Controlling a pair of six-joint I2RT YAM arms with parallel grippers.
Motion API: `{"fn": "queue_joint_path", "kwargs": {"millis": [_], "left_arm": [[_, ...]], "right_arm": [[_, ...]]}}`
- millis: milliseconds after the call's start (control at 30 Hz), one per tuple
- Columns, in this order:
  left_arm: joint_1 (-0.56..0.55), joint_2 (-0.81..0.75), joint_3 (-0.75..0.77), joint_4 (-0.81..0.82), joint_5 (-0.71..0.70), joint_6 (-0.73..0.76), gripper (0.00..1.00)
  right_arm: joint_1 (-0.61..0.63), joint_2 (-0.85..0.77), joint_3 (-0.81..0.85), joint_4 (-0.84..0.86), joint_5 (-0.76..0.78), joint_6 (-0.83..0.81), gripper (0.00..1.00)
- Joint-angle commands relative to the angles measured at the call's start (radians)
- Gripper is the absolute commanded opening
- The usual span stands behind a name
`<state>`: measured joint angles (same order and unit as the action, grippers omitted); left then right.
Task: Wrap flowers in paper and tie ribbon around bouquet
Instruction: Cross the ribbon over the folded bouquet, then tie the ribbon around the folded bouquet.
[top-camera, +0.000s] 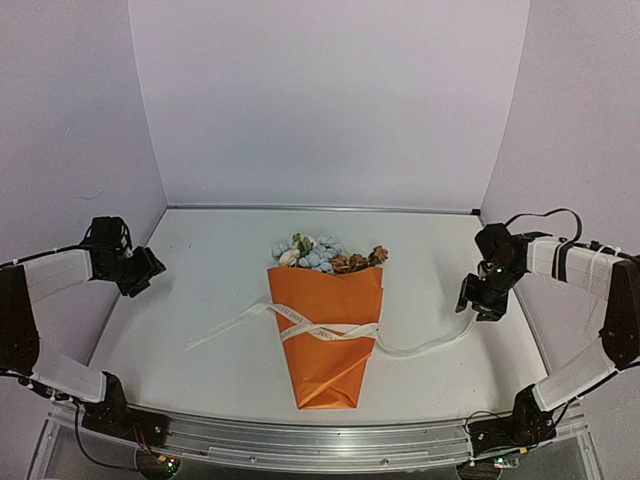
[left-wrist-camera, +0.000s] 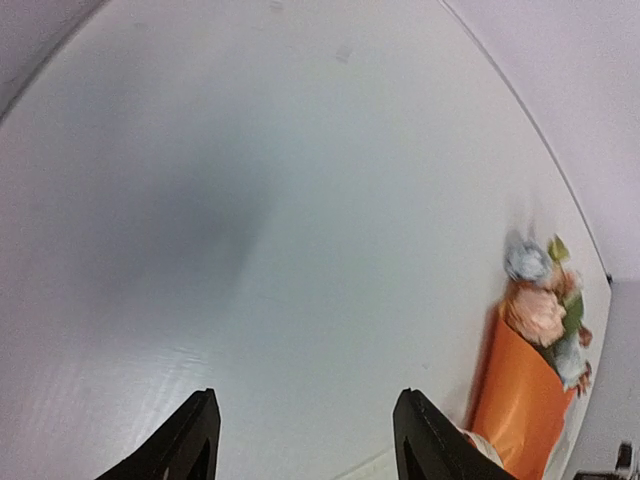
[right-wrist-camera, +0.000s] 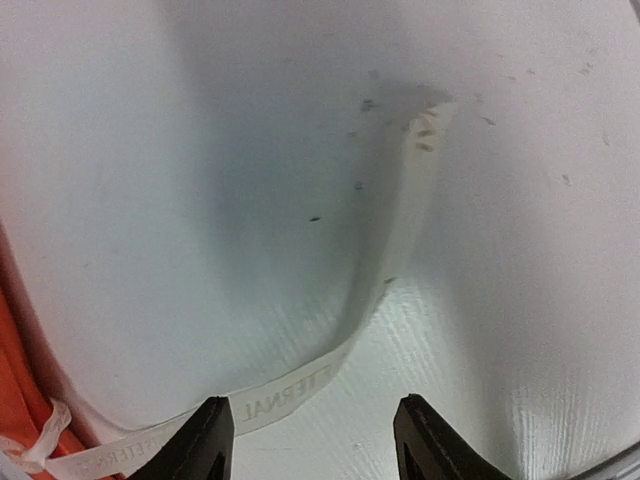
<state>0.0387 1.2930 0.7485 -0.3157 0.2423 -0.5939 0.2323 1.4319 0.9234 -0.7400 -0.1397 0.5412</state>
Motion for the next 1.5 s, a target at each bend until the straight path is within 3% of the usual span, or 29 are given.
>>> {"fn": "queue_joint_path", "kwargs": {"millis": [0,167,333,500,833,1467], "left_arm": [[-0.207,-0.001,0.069,0.014,0.068,0.042,0.6],[-0.403,0.058,0.003,0.231,0.115,-0.295,0.58],[-0.606,0.123,-0.134,0.588,-0.01,-0.71,0.62],[-0.704,0.216,-0.114,0.674,-0.089,-0.876,0.63],[-0.763,0.364,-0.025,0.688,-0.101,-0.927,0.58],[-0.769,0.468,0.055,0.628,-0.088,-0.909,0.3]], "right_arm": [[0.096,-0.047,0.007,0.069,-0.042,-0.12,0.62],[0.126,-0.077,-0.006,0.086,-0.02,-0.058,0.65],[0.199,-0.086,-0.017,0.128,-0.005,-0.017,0.66],[0.262,-0.083,-0.031,0.149,0.027,-0.001,0.66],[0.314,-0.091,-0.041,0.18,0.037,0.008,0.65],[0.447,-0.061,-0.047,0.201,0.034,-0.169,0.67]]}}
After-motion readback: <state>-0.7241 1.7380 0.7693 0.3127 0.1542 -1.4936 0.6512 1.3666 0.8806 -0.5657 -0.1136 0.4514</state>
